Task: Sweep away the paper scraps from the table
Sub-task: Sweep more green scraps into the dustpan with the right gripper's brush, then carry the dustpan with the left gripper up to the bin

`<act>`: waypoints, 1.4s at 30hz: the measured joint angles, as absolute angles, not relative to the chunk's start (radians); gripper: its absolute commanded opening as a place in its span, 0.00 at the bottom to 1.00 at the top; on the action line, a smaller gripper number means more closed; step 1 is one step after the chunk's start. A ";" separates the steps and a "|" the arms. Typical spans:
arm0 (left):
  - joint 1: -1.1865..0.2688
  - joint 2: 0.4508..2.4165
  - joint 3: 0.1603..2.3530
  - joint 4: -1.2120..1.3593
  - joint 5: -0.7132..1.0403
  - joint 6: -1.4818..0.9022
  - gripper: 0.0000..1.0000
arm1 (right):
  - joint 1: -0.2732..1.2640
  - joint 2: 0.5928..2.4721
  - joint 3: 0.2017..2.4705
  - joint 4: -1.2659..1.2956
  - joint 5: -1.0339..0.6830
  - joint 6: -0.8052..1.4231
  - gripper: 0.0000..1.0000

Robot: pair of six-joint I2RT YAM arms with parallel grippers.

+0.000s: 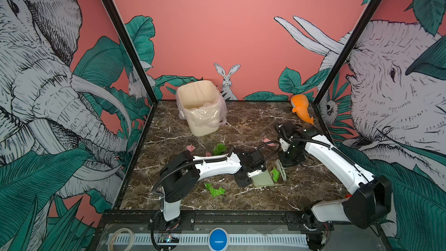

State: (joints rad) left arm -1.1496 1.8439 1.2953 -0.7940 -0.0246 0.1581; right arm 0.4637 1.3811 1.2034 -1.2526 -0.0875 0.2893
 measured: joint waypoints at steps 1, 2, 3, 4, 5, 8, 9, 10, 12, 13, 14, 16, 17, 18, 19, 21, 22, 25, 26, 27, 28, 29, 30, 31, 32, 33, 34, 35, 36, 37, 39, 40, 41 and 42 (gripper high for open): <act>-1.150 1.844 1.295 -0.794 -0.024 0.158 0.18 | 0.476 1.380 1.206 -1.245 -0.109 0.299 0.00; -1.150 1.844 1.295 -0.794 -0.024 0.158 0.18 | 0.485 1.379 1.206 -1.236 -0.128 0.307 0.00; -1.150 1.844 1.295 -0.794 -0.024 0.158 0.18 | 0.494 1.377 1.207 -1.226 -0.150 0.316 0.00; -1.150 1.844 1.295 -0.794 -0.024 0.158 0.18 | 0.503 1.373 1.207 -1.216 -0.175 0.329 0.00; -1.150 1.844 1.295 -0.794 -0.025 0.158 0.18 | 0.511 1.369 1.207 -1.206 -0.196 0.341 0.00; -1.150 1.844 1.295 -0.793 -0.025 0.157 0.18 | 0.525 1.343 1.207 -1.181 -0.249 0.381 0.00; -1.150 1.844 1.295 -0.792 -0.025 0.155 0.18 | 0.528 1.330 1.207 -1.173 -0.263 0.395 0.00; -1.150 1.844 1.295 -0.790 -0.025 0.154 0.18 | 0.529 1.319 1.207 -1.168 -0.273 0.407 0.00; -1.149 1.844 1.295 -0.786 -0.025 0.151 0.18 | 0.530 1.297 1.208 -1.169 -0.273 0.421 0.00; -1.149 1.844 1.293 -0.782 -0.025 0.150 0.18 | 0.530 1.291 1.215 -1.180 -0.266 0.423 0.00; -1.150 1.844 1.293 -0.781 -0.025 0.149 0.18 | 0.530 1.288 1.225 -1.193 -0.259 0.424 0.00; -1.149 1.842 1.287 -0.775 -0.025 0.149 0.18 | 0.525 1.286 1.253 -1.214 -0.237 0.422 0.00; -1.149 1.841 1.283 -0.774 -0.025 0.148 0.18 | 0.520 1.285 1.264 -1.222 -0.227 0.419 0.00; -1.150 1.839 1.279 -0.772 -0.025 0.147 0.18 | 0.511 1.283 1.275 -1.230 -0.216 0.417 0.00; -1.150 1.837 1.274 -0.771 -0.025 0.146 0.18 | 0.500 1.278 1.283 -1.236 -0.210 0.413 0.00; -1.150 1.834 1.266 -0.767 -0.025 0.143 0.18 | 0.472 1.268 1.295 -1.251 -0.199 0.402 0.00; -1.150 1.831 1.261 -0.762 -0.026 0.141 0.18 | 0.458 1.263 1.304 -1.261 -0.197 0.395 0.00; -1.150 1.824 1.249 -0.750 -0.027 0.132 0.18 | 0.409 1.244 1.325 -1.280 -0.191 0.372 0.00; -1.150 1.818 1.243 -0.746 -0.026 0.128 0.18 | 0.390 1.234 1.330 -1.287 -0.190 0.364 0.00; -1.150 1.811 1.238 -0.743 -0.027 0.124 0.18 | 0.372 1.225 1.332 -1.294 -0.190 0.356 0.00; -1.150 1.803 1.234 -0.739 -0.027 0.122 0.18 | 0.355 1.216 1.332 -1.300 -0.190 0.350 0.00; -1.150 1.795 1.231 -0.736 -0.028 0.119 0.18 | 0.338 1.208 1.332 -1.306 -0.190 0.343 0.00; -1.150 1.785 1.229 -0.731 -0.030 0.115 0.18 | 0.319 1.198 1.332 -1.312 -0.191 0.335 0.00; -1.150 1.778 1.229 -0.731 -0.034 0.112 0.18 | 0.303 1.192 1.332 -1.317 -0.191 0.328 0.00; -1.150 1.768 1.228 -0.730 -0.038 0.108 0.18 | 0.287 1.184 1.329 -1.318 -0.192 0.321 0.00; -1.150 1.760 1.228 -0.730 -0.042 0.104 0.18 | 0.272 1.177 1.324 -1.318 -0.195 0.315 0.00; -1.150 1.750 1.228 -0.730 -0.047 0.101 0.18 | 0.258 1.169 1.312 -1.316 -0.197 0.309 0.00; -1.150 1.743 1.228 -0.730 -0.051 0.097 0.18 | 0.249 1.164 1.302 -1.317 -0.199 0.305 0.00; -1.150 1.734 1.228 -0.730 -0.057 0.095 0.18 | 0.239 1.161 1.289 -1.318 -0.200 0.302 0.00; -1.150 1.725 1.228 -0.730 -0.064 0.092 0.19 | 0.232 1.159 1.274 -1.317 -0.203 0.298 0.00; -1.148 1.707 1.228 -0.731 -0.073 0.086 0.19 | 0.223 1.158 1.253 -1.316 -0.209 0.294 0.00; -1.147 1.699 1.228 -0.732 -0.076 0.083 0.19 | 0.219 1.158 1.242 -1.314 -0.215 0.292 0.00; -1.143 1.690 1.228 -0.734 -0.080 0.080 0.19 | 0.217 1.156 1.233 -1.311 -0.220 0.291 0.00; -1.137 1.681 1.228 -0.738 -0.085 0.078 0.19 | 0.214 1.153 1.224 -1.307 -0.224 0.291 0.00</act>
